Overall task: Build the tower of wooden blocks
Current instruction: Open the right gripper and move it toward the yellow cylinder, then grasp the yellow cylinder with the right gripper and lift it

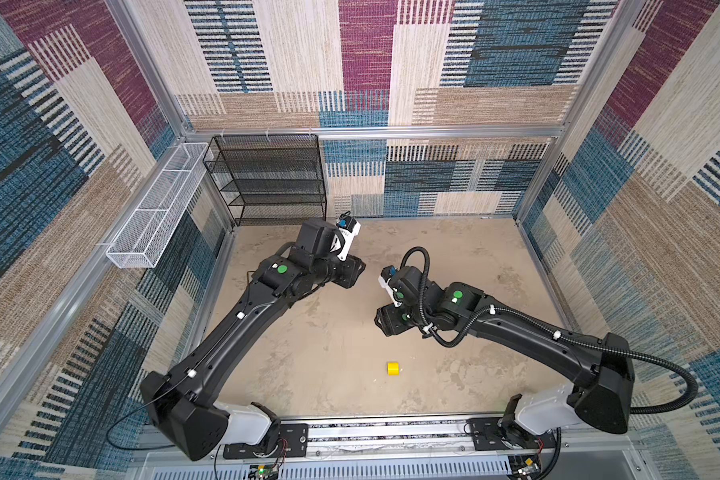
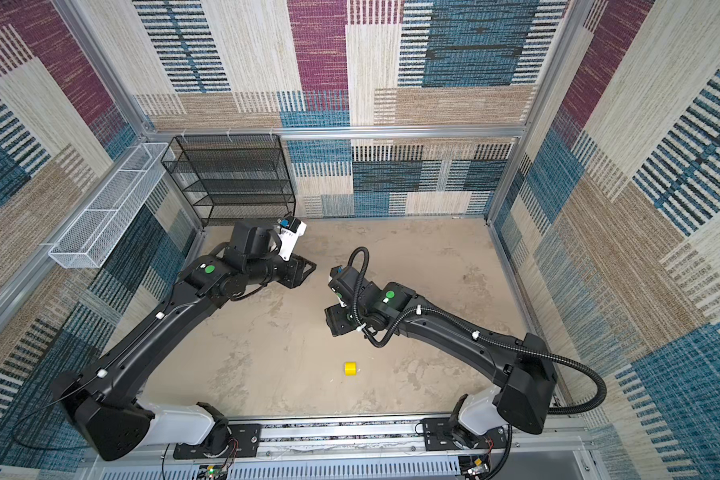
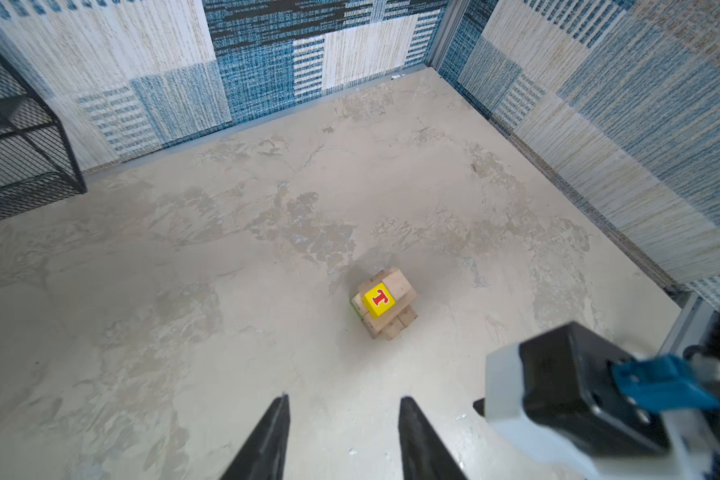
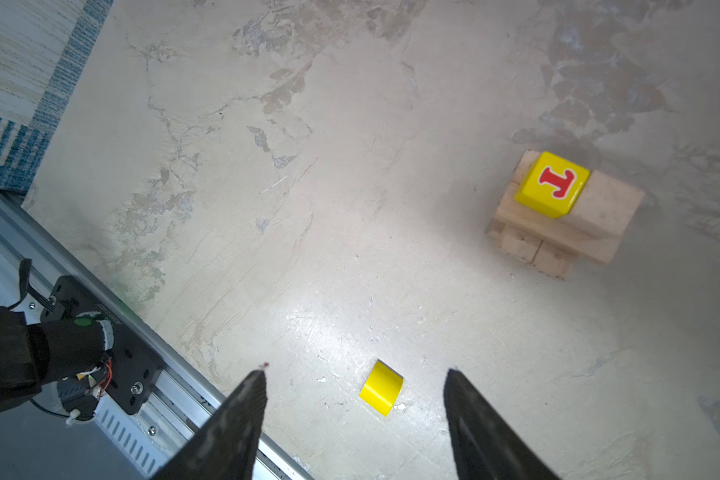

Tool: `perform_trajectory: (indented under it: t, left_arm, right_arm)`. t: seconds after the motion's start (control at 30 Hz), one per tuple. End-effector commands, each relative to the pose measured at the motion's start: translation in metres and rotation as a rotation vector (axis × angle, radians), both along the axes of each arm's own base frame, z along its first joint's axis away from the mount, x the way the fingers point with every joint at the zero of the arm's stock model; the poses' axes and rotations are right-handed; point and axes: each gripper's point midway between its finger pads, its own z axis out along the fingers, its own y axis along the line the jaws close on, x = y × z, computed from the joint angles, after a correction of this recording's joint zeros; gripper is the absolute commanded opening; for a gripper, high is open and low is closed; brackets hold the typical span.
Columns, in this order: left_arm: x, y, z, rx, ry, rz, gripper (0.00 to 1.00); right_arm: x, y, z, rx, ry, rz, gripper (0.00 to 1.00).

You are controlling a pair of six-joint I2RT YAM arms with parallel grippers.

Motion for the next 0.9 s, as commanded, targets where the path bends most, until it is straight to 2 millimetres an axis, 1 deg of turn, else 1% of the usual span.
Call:
perform_trajectory:
  t: [0.0, 0.07, 0.13, 0.27, 0.37, 0.53, 0.63, 0.77, 0.87]
  left_arm:
    - [-0.018, 0.020, -0.003, 0.065, -0.037, -0.004, 0.50]
    - [-0.030, 0.028, -0.008, 0.071, -0.042, -0.010, 0.51]
    - [-0.042, 0.035, -0.015, 0.076, -0.042, -0.014, 0.51]
    - [-0.061, 0.046, -0.042, 0.101, -0.018, -0.028, 0.51]
    - [-0.068, 0.053, -0.058, 0.124, 0.001, -0.022, 0.51]
    - [-0.065, 0.070, -0.074, 0.180, -0.002, 0.054, 0.51]
    - [-0.063, 0.077, -0.080, 0.196, -0.016, 0.094, 0.51]
    - [-0.064, 0.075, -0.085, 0.189, -0.012, 0.086, 0.51]
    - [-0.062, 0.075, -0.088, 0.196, -0.008, 0.088, 0.51]
  right_arm:
    - [-0.003, 0.004, 0.006, -0.029, -0.056, 0.055, 0.70]
    - [-0.008, 0.008, 0.005, -0.037, -0.065, 0.085, 0.70]
    - [-0.014, 0.008, -0.002, -0.051, -0.054, 0.092, 0.69]
    - [-0.029, 0.007, -0.032, -0.090, 0.017, 0.062, 0.67]
    - [-0.033, 0.001, -0.053, -0.108, 0.079, -0.048, 0.67]
    - [-0.047, -0.014, -0.095, -0.137, 0.219, -0.218, 0.65]
    - [-0.059, -0.018, -0.117, -0.159, 0.296, -0.264, 0.65]
    - [-0.069, -0.019, -0.137, -0.205, 0.339, -0.288, 0.61]
    - [-0.074, -0.015, -0.146, -0.216, 0.352, -0.281, 0.59]
